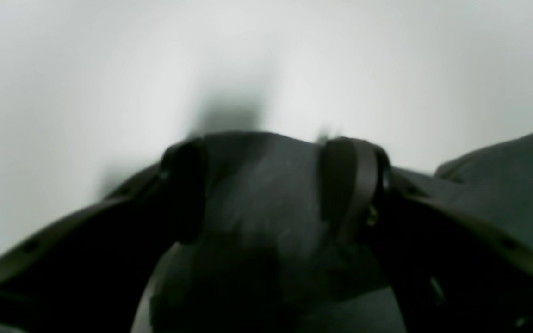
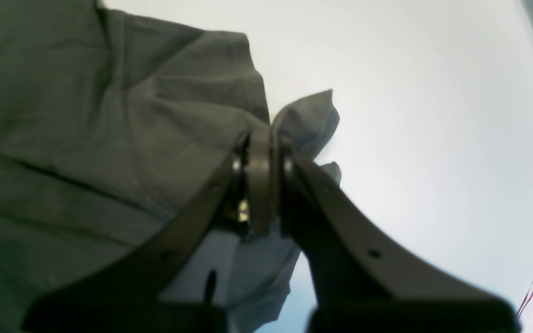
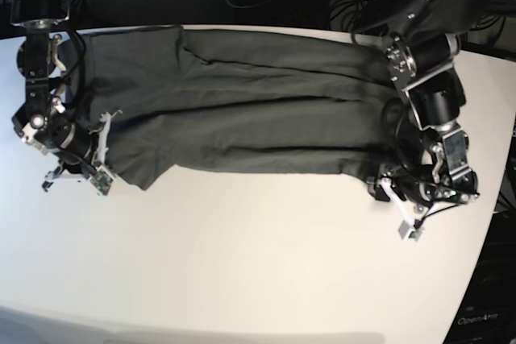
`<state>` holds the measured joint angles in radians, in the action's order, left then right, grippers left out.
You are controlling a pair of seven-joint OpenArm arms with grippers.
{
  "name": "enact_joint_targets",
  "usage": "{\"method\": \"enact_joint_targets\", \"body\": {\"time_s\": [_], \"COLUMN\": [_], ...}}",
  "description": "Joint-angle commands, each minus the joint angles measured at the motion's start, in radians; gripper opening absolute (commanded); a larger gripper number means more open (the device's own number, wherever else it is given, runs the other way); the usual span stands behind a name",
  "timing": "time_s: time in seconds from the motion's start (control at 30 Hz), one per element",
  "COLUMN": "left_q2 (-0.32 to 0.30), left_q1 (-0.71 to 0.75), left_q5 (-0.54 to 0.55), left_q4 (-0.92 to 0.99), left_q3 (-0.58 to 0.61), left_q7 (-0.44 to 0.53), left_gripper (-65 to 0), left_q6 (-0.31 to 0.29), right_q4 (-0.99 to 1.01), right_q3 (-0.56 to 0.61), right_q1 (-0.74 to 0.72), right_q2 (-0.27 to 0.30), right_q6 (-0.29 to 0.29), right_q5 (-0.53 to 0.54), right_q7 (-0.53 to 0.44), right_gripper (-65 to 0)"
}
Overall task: Fold the T-shirt properly
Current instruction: 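Grasp the shirt edge with the left gripper while the right holds its corner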
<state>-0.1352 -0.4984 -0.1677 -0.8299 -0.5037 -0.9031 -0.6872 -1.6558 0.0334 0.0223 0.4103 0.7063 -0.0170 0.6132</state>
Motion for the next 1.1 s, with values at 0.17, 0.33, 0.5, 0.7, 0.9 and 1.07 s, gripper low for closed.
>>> {"method": "enact_joint_targets", "body": {"time_s": [0.17, 0.33, 0.5, 0.7, 0.9, 1.07], "left_q2": [0.019, 0.019, 0.019, 0.019, 0.007, 0.004], "left_q1": [0.03, 0.03, 0.03, 0.024, 0.025, 0.04], "left_q5": [-0.034, -0.04, -0.033, -0.03, -0.03, -0.03], "left_q4": [0.033, 0.033, 0.022, 0.021, -0.041, -0.17], "left_q3": [0.006, 0.007, 0.001, -0.002, -0.003, -0.083], "left_q7": [-0.101, -0.104, -0.109, -0.109, -0.109, -0.162], "left_gripper": [-54.5, -63.2, -62.7, -62.7, -62.7, -62.7], "left_q6": [-0.011, -0.011, -0.011, -0.011, -0.011, -0.011], "right_q4": [-0.017, -0.019, -0.019, -0.016, -0.019, -0.02], "right_q3": [-0.007, -0.007, -0.007, 0.007, 0.007, 0.018], "right_q1": [-0.017, -0.017, -0.017, -0.017, -0.017, -0.018], "right_q2": [0.016, 0.016, 0.016, 0.019, 0.016, 0.016], "right_q6": [-0.008, -0.008, -0.008, -0.008, -0.008, -0.008], "right_q5": [0.004, 0.004, 0.004, 0.004, 0.004, 0.004], "right_q7": [-0.017, -0.017, -0.017, -0.016, -0.016, -0.016], "right_gripper": [-64.4, -64.4, -64.4, -64.4, -64.4, -64.4]}}
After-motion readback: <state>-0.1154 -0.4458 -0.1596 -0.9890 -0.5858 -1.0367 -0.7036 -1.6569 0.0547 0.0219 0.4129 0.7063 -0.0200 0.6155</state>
